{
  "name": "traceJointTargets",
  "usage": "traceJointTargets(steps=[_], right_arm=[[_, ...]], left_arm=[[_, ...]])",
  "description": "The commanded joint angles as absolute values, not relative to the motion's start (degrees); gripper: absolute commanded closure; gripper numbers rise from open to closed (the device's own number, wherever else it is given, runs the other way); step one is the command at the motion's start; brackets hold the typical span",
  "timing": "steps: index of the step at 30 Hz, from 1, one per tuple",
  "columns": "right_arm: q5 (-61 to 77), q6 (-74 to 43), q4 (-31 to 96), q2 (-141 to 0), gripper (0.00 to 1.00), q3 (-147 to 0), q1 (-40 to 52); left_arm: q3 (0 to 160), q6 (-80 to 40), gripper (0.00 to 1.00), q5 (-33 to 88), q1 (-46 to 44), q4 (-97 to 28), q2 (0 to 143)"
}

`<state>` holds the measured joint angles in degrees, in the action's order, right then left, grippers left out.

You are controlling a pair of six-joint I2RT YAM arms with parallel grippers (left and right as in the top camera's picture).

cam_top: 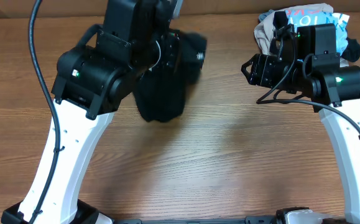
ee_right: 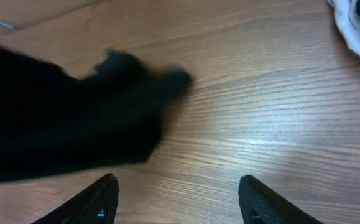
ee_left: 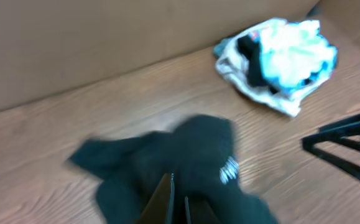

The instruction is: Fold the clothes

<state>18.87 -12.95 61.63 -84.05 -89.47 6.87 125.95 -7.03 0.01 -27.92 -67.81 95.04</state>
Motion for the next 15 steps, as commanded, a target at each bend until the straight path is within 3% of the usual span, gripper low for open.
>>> traceJointTargets(steps=[1,15], right_arm=[[19.49,-12.05,62.19,-87.46,0.34,-89.95,6.68],[33.34,-12.1,63.75,-105.75,0.32,-89.95,9.61]], left_arm=[[126.61,-5.15,0.96,-5.15,-27.05,-67.55,93.14],[126.58,-5.32,0.96,-11.05,-23.9,-69.71,92.58]])
